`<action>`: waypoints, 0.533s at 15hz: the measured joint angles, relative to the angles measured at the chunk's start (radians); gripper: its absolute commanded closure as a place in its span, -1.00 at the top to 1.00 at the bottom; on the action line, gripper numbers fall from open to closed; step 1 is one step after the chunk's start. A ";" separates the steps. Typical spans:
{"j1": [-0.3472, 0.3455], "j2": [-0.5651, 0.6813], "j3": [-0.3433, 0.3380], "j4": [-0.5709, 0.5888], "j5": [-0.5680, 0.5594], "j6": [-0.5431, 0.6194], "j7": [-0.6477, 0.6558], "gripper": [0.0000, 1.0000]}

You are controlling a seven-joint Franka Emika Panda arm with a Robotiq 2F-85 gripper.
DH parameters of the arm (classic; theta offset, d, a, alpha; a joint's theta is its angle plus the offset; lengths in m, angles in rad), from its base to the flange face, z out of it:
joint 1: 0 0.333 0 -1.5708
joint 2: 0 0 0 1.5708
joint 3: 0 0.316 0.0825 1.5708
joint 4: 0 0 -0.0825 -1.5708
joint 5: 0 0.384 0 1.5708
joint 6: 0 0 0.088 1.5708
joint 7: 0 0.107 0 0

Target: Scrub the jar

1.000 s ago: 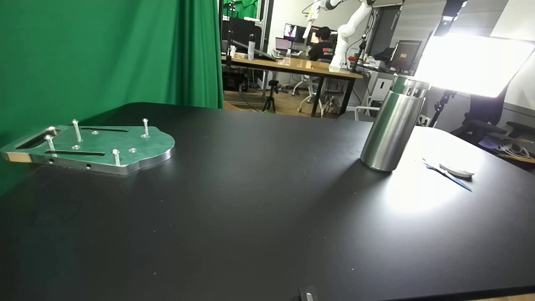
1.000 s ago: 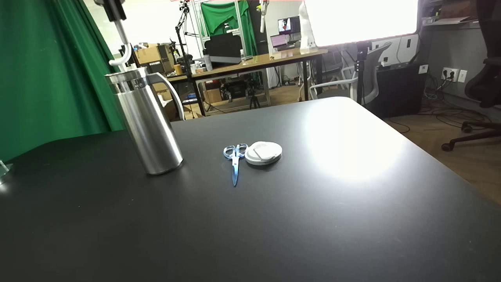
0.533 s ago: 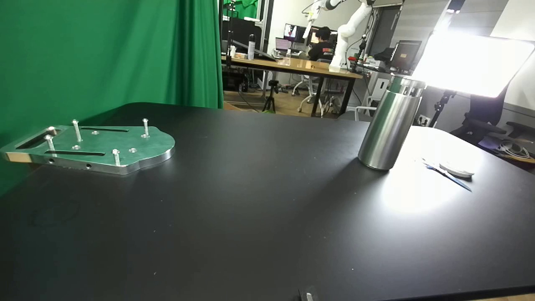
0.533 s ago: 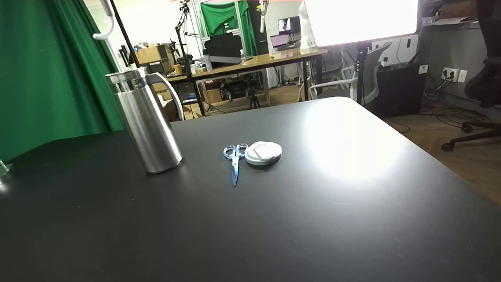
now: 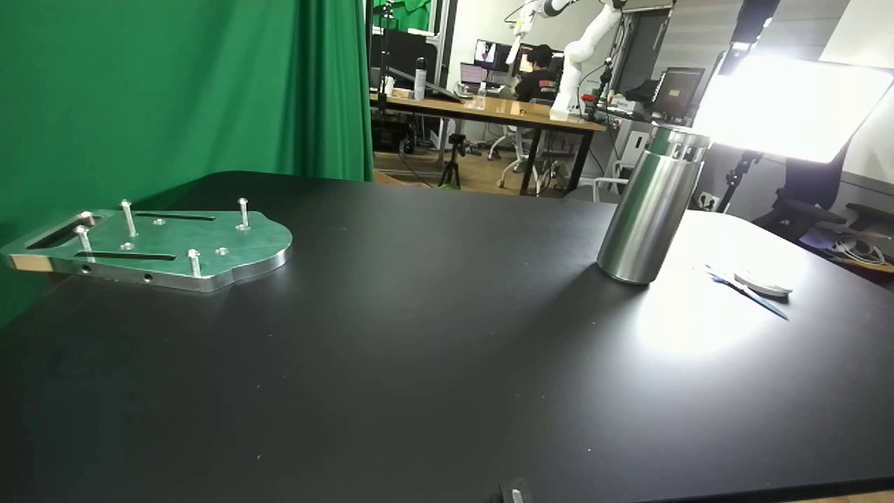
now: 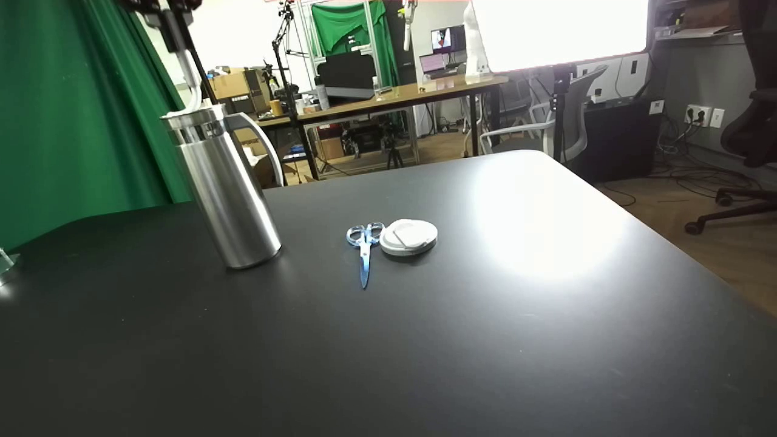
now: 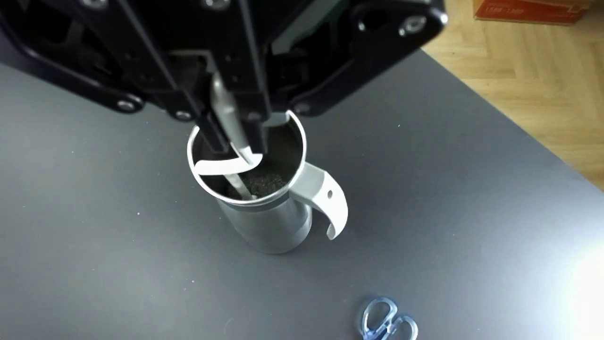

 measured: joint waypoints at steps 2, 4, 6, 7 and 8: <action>0.000 0.051 0.001 0.000 0.000 0.015 0.000 -0.93; 0.000 0.087 0.003 0.004 0.000 0.025 0.000 -0.93; -0.001 0.096 0.003 0.016 0.000 0.025 0.000 -0.93; -0.001 0.098 0.003 0.018 0.000 0.024 0.000 -0.93; -0.001 0.098 0.003 0.019 0.000 0.023 0.001 -0.21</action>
